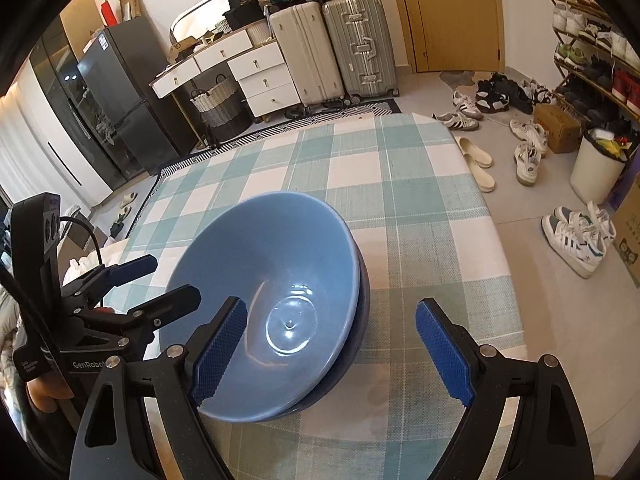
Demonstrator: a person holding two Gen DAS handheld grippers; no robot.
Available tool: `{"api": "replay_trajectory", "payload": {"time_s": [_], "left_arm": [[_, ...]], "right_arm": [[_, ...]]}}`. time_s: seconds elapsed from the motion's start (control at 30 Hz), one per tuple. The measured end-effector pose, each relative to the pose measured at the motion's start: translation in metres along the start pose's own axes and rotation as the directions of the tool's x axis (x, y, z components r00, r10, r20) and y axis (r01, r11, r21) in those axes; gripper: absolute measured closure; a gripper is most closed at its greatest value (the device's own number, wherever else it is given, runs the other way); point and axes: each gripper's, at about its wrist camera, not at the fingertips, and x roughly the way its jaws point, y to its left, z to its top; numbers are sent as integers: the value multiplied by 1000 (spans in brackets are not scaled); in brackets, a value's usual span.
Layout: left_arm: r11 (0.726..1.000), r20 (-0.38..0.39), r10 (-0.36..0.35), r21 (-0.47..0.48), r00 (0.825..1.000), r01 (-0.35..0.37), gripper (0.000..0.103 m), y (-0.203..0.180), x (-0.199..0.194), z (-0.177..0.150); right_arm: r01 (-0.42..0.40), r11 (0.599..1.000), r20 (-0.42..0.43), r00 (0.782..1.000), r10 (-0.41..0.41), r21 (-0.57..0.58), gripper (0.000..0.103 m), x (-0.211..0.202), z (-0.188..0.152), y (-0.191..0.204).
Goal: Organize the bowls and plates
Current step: 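Move both tools to the rim of the nested blue bowls, then close both grippers on the rim of the nested blue bowls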
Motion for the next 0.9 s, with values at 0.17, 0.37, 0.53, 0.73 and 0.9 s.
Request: {"api": "replay_trajectory", "payload": {"time_s": [0.17,0.37,0.53,0.73,0.9], "left_arm": [[1000,-20,0,0,1000,0,4,-1,13,0],[1000,-45,3,7,999,-2,9,-3,25,-1],[1000,-63,4,6,998,-4,14,-1,33,-2],[1000,-83,-1,9,997,2,30,0,40,-5],[1000,-96,-10,16,995,11,39,0,46,-6]], "right_arm": [[-5,1000,-16,1000,6,13,15,9,-2,-5],[-27,999,-28,999,28,21,17,16,-4,-7],[-20,1000,-45,999,21,19,26,24,-5,-7],[-9,1000,-67,998,10,11,35,30,-7,-5],[-17,1000,-80,997,18,16,44,36,-7,-5]]}}
